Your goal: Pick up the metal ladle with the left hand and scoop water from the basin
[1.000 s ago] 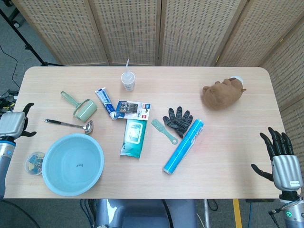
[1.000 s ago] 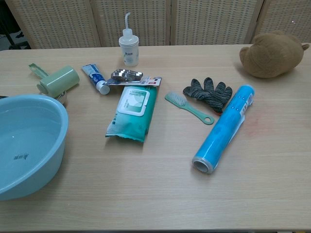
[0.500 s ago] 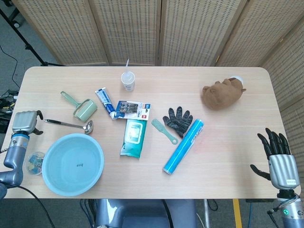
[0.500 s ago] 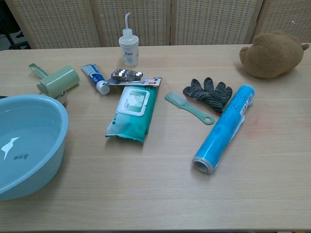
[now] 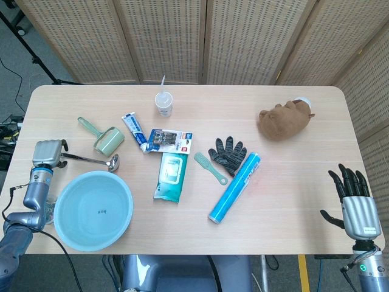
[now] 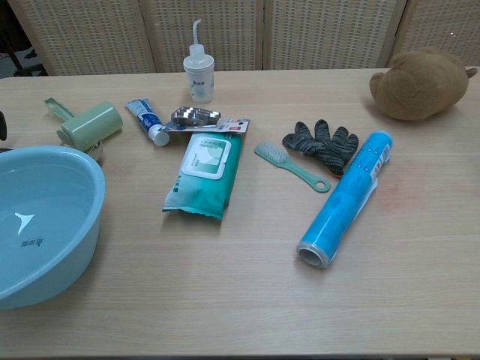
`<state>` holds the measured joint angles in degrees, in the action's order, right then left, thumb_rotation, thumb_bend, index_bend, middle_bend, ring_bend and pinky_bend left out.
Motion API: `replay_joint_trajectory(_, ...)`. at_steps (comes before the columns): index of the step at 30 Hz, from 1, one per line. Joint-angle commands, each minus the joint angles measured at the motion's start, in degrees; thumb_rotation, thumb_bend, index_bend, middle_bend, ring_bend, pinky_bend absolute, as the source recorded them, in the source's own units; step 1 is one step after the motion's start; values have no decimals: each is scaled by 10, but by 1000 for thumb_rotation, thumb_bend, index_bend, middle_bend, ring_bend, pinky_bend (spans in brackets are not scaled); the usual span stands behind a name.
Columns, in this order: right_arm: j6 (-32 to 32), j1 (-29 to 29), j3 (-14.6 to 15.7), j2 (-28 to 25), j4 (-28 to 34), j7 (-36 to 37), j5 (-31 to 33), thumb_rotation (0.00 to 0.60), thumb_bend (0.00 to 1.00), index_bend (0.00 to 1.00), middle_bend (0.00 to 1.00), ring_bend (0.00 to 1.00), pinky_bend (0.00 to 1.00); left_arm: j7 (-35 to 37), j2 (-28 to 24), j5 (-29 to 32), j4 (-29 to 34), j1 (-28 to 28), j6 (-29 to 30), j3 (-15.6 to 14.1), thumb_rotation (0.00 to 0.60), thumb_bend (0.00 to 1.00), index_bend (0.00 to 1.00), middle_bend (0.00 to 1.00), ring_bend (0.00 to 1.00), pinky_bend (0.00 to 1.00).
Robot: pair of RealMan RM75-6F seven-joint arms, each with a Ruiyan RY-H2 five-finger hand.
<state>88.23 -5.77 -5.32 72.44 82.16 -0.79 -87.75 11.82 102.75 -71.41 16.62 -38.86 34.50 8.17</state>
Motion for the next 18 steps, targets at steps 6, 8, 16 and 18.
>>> replay_joint_trajectory(6,-4,0,0,3,-1,-6,5,600,0,95,0,0,0,24,25,-18,-34,-16,-21,-4,600,248,473,930,810,801)
replay_joint_trajectory(8,-5,-1,0,3,-1,-7,6,600,0,95,0,0,0,25,32,-18,-41,-22,-29,-2,600,250,473,929,810,802)
replay_joint_trajectory(16,-4,0,-4,1,-1,-6,12,600,0,95,0,0,0,18,51,-20,-63,-32,-49,4,600,258,473,927,810,801)
replay_joint_trajectory(18,-5,0,-4,1,-2,-5,13,600,0,95,0,0,0,13,53,-21,-68,-34,-54,4,600,260,473,927,810,801)
